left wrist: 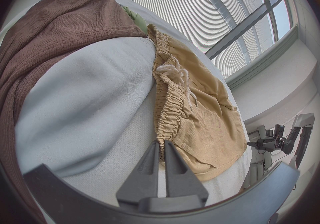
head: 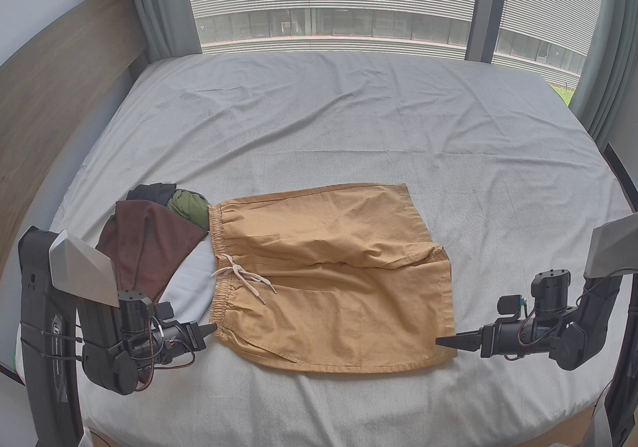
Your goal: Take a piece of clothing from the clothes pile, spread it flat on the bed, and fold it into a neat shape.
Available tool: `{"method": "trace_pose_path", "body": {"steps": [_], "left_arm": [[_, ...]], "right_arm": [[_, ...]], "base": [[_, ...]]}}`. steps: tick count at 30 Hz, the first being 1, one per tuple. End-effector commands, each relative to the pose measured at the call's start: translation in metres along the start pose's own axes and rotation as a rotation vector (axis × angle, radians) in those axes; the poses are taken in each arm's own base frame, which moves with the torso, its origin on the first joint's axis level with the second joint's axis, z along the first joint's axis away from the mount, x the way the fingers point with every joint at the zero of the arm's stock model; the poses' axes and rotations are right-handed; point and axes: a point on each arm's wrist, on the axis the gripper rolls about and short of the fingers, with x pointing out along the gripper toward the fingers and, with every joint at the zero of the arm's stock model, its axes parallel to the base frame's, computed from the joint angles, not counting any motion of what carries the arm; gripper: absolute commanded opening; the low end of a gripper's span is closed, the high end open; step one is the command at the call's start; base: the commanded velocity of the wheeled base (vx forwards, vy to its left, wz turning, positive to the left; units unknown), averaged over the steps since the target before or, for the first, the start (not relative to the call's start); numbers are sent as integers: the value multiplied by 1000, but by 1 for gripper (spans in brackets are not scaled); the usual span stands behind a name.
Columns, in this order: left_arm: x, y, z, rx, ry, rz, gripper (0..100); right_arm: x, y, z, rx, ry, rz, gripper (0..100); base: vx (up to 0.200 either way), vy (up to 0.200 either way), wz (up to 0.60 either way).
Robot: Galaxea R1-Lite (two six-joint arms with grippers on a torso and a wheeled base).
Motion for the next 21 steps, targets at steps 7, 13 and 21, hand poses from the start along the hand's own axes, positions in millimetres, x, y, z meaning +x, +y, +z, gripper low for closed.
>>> {"method": "trace_pose_path", "body": {"steps": [7,13,21], "left_arm": [[0,0,0,1,-1,-1,0],[0,0,0,1,-1,-1,0],[0,0,0,4,-2,-1,0]], "right_arm": [[14,-27,-16,70,55,-40,100],[18,-29,-20,79,71,-43,100],[20,-33,-24,92,85,-58,100]], "base": [[0,0,0],[0,0,0],[0,0,0]]}}
